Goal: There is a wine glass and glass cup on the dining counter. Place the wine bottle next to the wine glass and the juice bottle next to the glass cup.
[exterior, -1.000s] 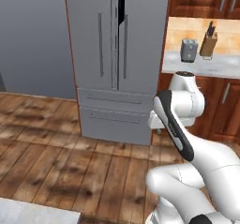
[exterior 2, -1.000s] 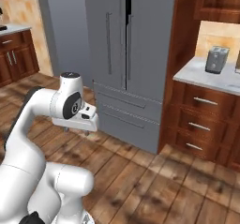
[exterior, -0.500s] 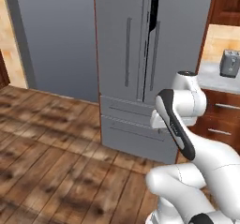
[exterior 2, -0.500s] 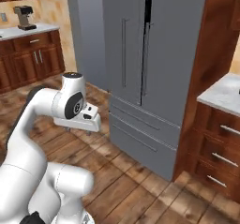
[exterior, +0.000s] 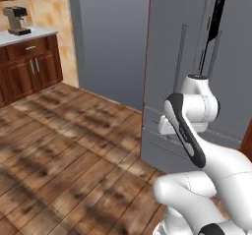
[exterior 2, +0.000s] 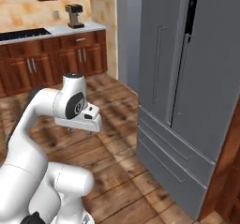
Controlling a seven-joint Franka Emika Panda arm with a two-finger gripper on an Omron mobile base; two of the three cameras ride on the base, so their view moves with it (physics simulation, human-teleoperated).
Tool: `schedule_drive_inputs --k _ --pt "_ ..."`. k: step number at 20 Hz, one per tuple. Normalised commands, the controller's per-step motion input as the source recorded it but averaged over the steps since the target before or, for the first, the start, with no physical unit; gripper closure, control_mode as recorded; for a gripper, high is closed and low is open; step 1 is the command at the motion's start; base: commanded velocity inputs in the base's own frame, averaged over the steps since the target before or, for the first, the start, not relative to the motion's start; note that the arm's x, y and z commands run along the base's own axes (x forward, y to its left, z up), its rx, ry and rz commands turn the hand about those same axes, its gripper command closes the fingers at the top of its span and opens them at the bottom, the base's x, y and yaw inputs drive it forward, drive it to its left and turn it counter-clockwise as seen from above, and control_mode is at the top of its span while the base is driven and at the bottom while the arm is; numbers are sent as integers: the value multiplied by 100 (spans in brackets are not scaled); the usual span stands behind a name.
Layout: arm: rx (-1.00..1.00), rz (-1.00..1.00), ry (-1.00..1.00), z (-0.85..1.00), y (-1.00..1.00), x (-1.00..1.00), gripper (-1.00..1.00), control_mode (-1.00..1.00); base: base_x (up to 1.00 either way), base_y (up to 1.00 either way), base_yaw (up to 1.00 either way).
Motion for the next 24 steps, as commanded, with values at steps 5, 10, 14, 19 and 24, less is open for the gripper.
schedule_drive_inputs --k 5,10,14,19,24 --pt "0 0 0 0 0 0 -100 100 64 0 49" --pt "0 0 0 0 0 0 -100 100 68 0 44" --pt "0 0 0 0 0 0 -100 100 78 0 31" --pt "0 0 0 0 0 0 -100 100 77 0 30" --pt "0 0 0 0 0 0 -100 100 77 0 30"
